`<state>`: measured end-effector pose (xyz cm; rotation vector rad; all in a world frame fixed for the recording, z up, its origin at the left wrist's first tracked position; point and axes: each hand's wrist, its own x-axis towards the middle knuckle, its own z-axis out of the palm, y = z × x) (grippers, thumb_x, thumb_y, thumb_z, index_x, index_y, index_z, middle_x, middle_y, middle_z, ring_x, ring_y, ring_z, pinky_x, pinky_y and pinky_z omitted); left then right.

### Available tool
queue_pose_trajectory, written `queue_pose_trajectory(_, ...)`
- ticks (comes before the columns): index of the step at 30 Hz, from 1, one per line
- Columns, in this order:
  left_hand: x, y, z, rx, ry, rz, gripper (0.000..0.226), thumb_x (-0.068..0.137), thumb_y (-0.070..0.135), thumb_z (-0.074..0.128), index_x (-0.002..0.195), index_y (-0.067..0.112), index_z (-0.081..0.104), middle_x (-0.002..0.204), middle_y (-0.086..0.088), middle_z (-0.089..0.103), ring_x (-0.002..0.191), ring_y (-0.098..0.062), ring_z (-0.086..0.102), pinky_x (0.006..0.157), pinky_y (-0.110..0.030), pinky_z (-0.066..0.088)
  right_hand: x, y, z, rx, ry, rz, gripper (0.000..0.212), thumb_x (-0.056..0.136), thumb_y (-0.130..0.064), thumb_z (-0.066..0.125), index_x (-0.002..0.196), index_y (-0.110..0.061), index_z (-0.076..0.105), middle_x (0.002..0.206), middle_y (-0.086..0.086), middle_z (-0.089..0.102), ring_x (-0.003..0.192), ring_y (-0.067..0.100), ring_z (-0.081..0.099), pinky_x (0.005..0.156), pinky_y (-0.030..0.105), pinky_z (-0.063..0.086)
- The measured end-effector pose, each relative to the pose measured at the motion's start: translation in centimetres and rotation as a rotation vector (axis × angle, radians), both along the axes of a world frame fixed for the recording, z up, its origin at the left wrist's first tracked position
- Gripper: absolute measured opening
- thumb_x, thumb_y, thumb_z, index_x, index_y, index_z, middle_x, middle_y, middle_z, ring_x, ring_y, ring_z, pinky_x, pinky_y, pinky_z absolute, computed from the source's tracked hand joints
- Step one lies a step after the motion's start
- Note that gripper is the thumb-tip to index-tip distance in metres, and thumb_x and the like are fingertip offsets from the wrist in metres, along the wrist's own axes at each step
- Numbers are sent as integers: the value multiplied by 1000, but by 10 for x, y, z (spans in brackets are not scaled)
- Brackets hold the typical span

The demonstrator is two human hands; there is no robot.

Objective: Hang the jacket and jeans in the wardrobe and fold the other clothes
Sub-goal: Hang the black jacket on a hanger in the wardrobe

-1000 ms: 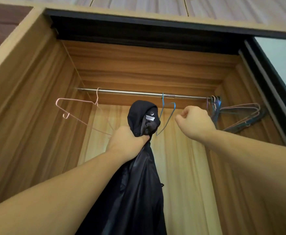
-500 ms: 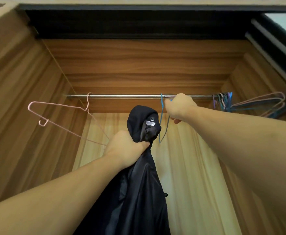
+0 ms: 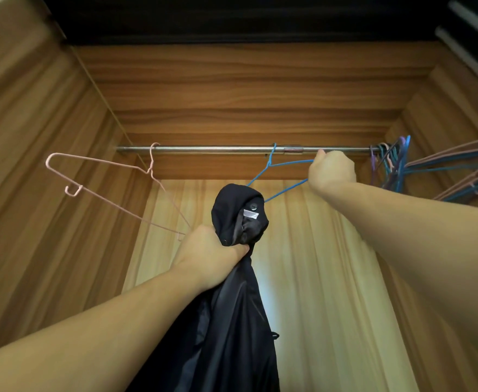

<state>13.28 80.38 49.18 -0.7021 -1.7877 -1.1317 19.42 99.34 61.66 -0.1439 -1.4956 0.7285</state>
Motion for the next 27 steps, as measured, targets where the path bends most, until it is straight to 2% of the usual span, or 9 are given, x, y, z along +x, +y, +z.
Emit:
queue_pose_trajectory(9,6,-16,-7,1,8,30,21,82,30,72,82,9,70,78,-5,72,77,-21,67,68,-33,52,-11,-5,-6,-59,163,37,49,105,-34,29,120,0,60,125,21,60,117,40,54,95,39,42)
queue_pose_trajectory(11,8,-20,-9,4,-4,28,20,83,29,72,82,9,70,78,-6,72,77,-20,67,67,-31,52,-23,-8,-18,-83,71,162,49,101,-41,38,112,-2,65,112,17,65,98,35,60,85,39,47)
queue_pose_trajectory(12,8,-22,-10,4,-13,24,19,83,28,72,83,9,70,78,-6,72,78,-20,68,68,-33,53,-32,-10,-23,-92,-27,296,45,97,-45,45,99,-6,68,97,14,67,79,30,60,72,37,47)
queue_pose_trajectory(13,8,-24,-12,7,-17,20,19,83,27,72,84,9,70,80,-7,72,79,-21,68,71,-36,54,-37,-17,-29,-105,-166,441,37,95,-44,50,83,-11,63,80,8,62,62,23,52,59,31,41)
queue_pose_trajectory(15,9,-29,-15,15,-10,27,20,82,27,72,88,8,70,84,-8,73,82,-22,68,76,-39,54,-48,-33,-39,-122,-389,596,32,95,-31,51,67,-18,46,61,0,44,48,14,35,50,23,26)
queue_pose_trajectory(17,9,-33,-18,11,-7,47,16,83,28,72,87,12,70,81,-3,72,80,-19,67,72,-33,53,-60,-49,-50,-108,-414,614,29,95,-23,46,67,-17,43,59,1,40,46,16,35,47,21,26)
queue_pose_trajectory(21,10,-48,-27,8,-27,66,12,84,27,71,79,17,68,73,6,68,70,-4,61,54,-13,41,-79,-71,-94,-135,-327,642,25,94,-30,48,79,-11,49,69,6,49,53,23,47,49,24,36)
queue_pose_trajectory(24,13,-59,-32,-15,-14,66,10,84,28,71,84,18,70,78,5,70,74,-3,61,59,-13,43,-76,-84,-114,-125,-498,811,16,92,-24,54,86,-10,52,61,3,46,41,15,41,44,20,36)
queue_pose_trajectory(27,18,-71,-38,-18,-23,46,11,84,28,71,87,18,71,82,3,72,80,-9,65,67,-21,48,-70,-100,-112,-210,-464,940,13,92,-14,50,80,-12,46,56,-1,31,37,11,25,38,17,21)
